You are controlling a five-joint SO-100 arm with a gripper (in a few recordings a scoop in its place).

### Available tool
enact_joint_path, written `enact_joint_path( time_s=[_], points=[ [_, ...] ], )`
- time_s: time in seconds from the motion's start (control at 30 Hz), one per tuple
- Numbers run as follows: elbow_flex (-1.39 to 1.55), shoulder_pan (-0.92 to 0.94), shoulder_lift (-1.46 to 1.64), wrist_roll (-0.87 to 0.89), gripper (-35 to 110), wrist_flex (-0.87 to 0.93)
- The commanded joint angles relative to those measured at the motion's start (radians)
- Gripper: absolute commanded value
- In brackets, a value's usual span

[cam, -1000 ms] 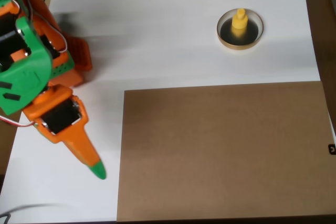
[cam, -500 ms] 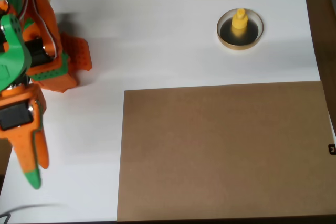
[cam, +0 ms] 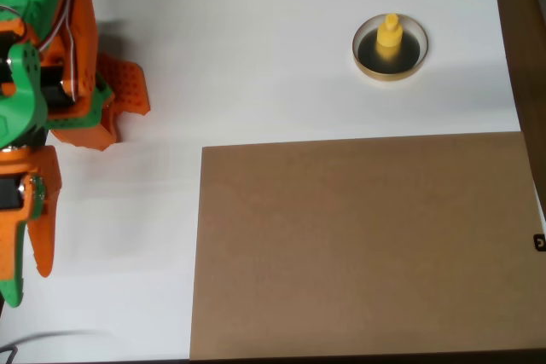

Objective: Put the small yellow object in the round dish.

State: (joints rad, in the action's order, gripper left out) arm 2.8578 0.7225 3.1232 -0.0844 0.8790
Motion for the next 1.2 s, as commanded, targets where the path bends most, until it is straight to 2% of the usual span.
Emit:
enact_joint_path(
  time_s=[0.0, 0.3, 0.57, 0.73, 1.0, 1.17],
  points=[
    [0.061, 0.002, 0.164, -0.023, 22, 0.043],
    [0.129, 0.005, 0.202, 0.048, 19, 0.037],
    [0.15, -0.009, 0.204, 0.031, 5, 0.04],
    [0.153, 0.0, 0.204, 0.046, 4, 0.032],
    [0.192, 0.031, 0.204, -0.118, 0, -0.074],
    [0.187, 0.044, 0.204, 0.008, 0, -0.069]
  ],
)
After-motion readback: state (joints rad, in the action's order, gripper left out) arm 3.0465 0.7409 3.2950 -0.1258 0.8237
